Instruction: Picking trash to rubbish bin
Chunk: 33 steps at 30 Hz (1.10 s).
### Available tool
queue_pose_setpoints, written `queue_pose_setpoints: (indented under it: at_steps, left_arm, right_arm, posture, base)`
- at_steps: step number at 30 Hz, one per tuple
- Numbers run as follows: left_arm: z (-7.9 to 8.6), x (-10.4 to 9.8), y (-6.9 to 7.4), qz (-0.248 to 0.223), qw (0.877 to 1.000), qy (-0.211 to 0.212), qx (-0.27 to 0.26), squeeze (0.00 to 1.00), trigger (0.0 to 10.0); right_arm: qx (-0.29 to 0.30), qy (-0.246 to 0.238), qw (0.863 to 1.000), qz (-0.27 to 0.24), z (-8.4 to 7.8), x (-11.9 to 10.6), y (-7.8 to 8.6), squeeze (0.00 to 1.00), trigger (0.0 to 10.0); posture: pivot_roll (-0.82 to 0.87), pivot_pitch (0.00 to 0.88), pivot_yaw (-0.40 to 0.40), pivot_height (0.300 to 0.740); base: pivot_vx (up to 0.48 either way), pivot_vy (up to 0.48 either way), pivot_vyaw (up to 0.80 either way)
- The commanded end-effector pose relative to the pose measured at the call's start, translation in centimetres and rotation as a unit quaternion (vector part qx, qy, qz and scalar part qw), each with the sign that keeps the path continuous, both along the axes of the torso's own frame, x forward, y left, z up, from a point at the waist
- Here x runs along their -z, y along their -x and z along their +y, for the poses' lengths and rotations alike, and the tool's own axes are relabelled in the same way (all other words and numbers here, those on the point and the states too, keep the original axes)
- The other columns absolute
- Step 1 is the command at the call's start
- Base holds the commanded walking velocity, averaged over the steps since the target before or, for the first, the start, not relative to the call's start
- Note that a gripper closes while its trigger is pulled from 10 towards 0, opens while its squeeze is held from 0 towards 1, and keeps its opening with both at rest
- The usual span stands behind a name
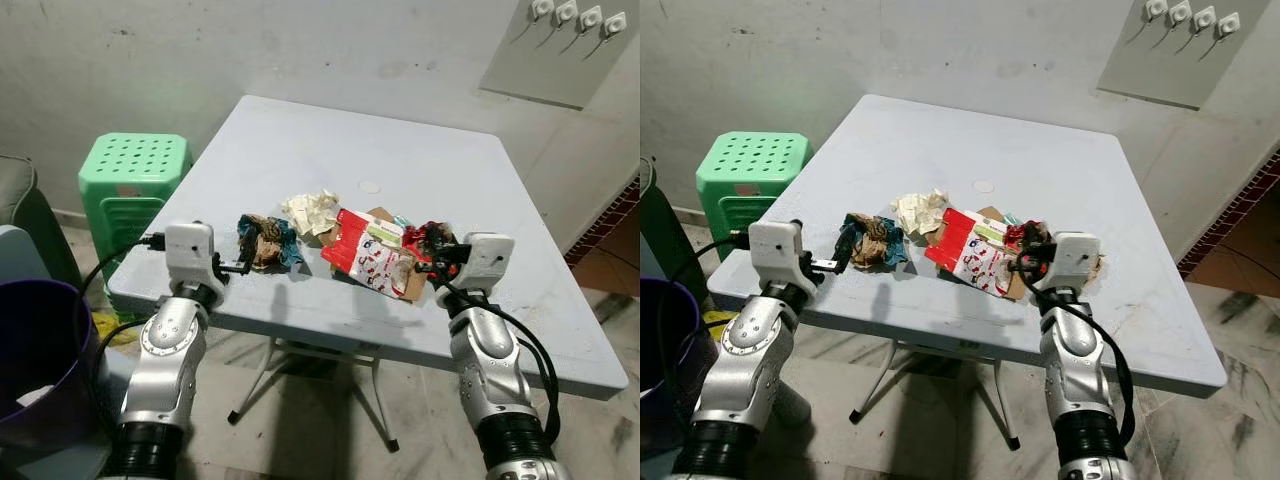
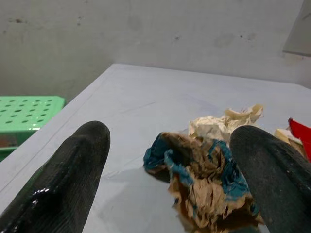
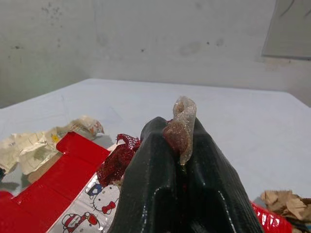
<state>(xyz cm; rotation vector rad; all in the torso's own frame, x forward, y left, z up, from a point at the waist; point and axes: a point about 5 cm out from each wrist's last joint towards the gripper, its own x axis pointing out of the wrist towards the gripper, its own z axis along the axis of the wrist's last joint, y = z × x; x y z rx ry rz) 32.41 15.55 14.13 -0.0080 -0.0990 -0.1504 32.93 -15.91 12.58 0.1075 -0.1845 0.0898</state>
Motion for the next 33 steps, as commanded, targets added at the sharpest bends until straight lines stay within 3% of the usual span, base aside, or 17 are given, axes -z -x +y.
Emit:
queue_pose_setpoints:
  at_steps: [1,16,19,33]
  left_arm:
    - [-0.2,0.0,-0.3,0.005,1.000,0.005,0.000,0.00,10.0]
    - [-0.9,-0.1,-0.9,0.002,1.000,0.009,0.015,0.00,10.0]
    - [-1.1,-0.2,-0.9,0.000,1.000,0.009,0.017,0.00,10.0]
    - [-1.5,-0.1,-1.2,0.000,1.000,0.002,0.013,0.00,10.0]
  right_arm:
    - [0.009,0.005,1.000,0.001,-0.4,-0.2,0.2,0.00,10.0]
    - [0.013,0.023,1.000,0.010,-1.1,0.1,0.7,0.00,10.0]
    - [0.011,0.025,1.000,0.008,-1.1,0.0,0.8,0.00,10.0]
    - [0.003,0.042,0.999,0.010,-1.1,-0.1,0.9,0.00,10.0]
  posture:
    - [0.03,0.000,-0.093,0.740]
    - [0.02,0.000,-0.085,0.740]
    - [0.02,0.000,-0.085,0.740]
    - [0.02,0.000,-0.085,0.740]
  base:
    - [0.000,0.285,0.00]
    - [0.000,0.449,0.00]
    - [0.000,0.000,0.00]
    - [0.000,0.000,0.80]
